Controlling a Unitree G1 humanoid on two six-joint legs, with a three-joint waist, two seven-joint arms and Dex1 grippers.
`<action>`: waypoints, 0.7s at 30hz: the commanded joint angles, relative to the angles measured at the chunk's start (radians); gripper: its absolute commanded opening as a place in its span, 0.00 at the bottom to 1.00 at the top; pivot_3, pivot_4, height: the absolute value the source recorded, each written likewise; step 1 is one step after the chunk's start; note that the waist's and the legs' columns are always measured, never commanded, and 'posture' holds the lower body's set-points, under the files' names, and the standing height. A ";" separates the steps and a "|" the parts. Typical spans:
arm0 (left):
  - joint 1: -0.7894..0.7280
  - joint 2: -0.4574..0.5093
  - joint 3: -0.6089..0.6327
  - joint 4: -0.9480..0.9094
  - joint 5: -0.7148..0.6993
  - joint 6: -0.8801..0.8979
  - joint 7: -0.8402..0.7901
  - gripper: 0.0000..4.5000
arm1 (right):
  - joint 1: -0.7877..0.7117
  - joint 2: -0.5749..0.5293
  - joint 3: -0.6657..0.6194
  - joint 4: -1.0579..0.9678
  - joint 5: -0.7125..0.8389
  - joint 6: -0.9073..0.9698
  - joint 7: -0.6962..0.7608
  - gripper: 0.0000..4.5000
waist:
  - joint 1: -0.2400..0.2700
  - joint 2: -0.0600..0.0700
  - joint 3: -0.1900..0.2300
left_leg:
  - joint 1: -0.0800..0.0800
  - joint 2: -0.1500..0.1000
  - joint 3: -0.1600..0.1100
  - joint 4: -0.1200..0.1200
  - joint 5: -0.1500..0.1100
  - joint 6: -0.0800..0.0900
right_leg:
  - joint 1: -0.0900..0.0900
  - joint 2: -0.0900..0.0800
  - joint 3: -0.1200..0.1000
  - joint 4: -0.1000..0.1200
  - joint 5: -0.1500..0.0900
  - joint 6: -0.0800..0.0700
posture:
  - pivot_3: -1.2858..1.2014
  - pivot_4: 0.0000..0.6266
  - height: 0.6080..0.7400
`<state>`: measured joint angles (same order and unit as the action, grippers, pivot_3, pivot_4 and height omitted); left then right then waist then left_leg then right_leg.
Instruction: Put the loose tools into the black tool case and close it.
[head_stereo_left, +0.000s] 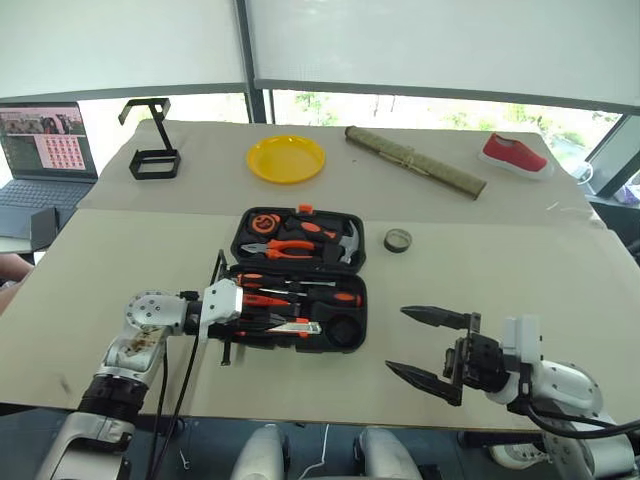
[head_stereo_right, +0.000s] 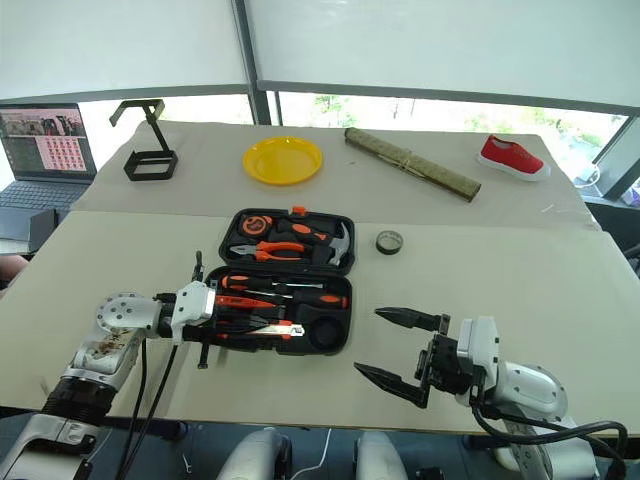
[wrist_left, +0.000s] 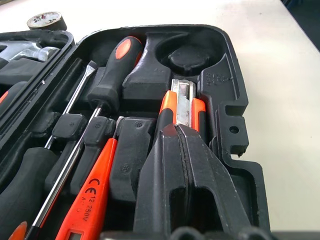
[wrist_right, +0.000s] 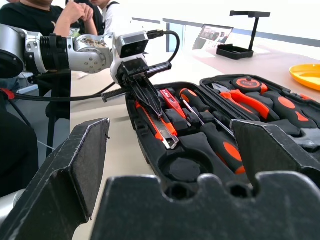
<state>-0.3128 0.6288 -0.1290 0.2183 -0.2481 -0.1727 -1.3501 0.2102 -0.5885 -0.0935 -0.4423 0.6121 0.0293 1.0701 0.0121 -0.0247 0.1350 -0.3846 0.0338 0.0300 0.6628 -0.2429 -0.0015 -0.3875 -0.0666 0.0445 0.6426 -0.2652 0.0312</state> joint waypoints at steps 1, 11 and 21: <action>0.009 0.011 -0.050 0.019 0.076 0.065 0.040 0.01 | -0.004 -0.004 -0.011 -0.016 0.020 0.004 0.006 1.00 | 0.000 0.000 0.000 | 0.000 0.000 0.000 0.000 0.000 0.000 | 0.000 0.000 0.000 0.000 0.000 0.000 | 0.52 0.24 1.00; 0.068 0.028 -0.117 -0.081 0.093 0.315 0.083 0.01 | 0.012 0.003 -0.003 -0.042 0.022 0.021 -0.016 1.00 | 0.000 0.004 -0.003 | 0.002 0.000 0.000 0.000 0.000 0.000 | 0.002 -0.001 0.000 0.000 -0.002 0.004 | 0.52 0.24 1.00; 0.065 0.029 0.221 -0.273 -0.243 0.326 0.115 0.47 | 0.078 0.004 -0.164 -0.027 0.021 -0.020 -0.062 1.00 | -0.004 -0.005 0.004 | -0.004 0.001 -0.001 0.000 0.000 0.000 | -0.004 0.000 0.000 0.000 0.000 0.000 | 0.52 0.24 1.00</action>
<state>-0.2427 0.6181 0.0096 0.0118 -0.4182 0.1391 -1.2274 0.2724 -0.5882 -0.1972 -0.4526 0.6137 0.0447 1.0240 0.0077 -0.0293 0.1391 -0.3892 0.0359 0.0286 0.6628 -0.2429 -0.0015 -0.3923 -0.0650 0.0445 0.6427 -0.2650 0.0307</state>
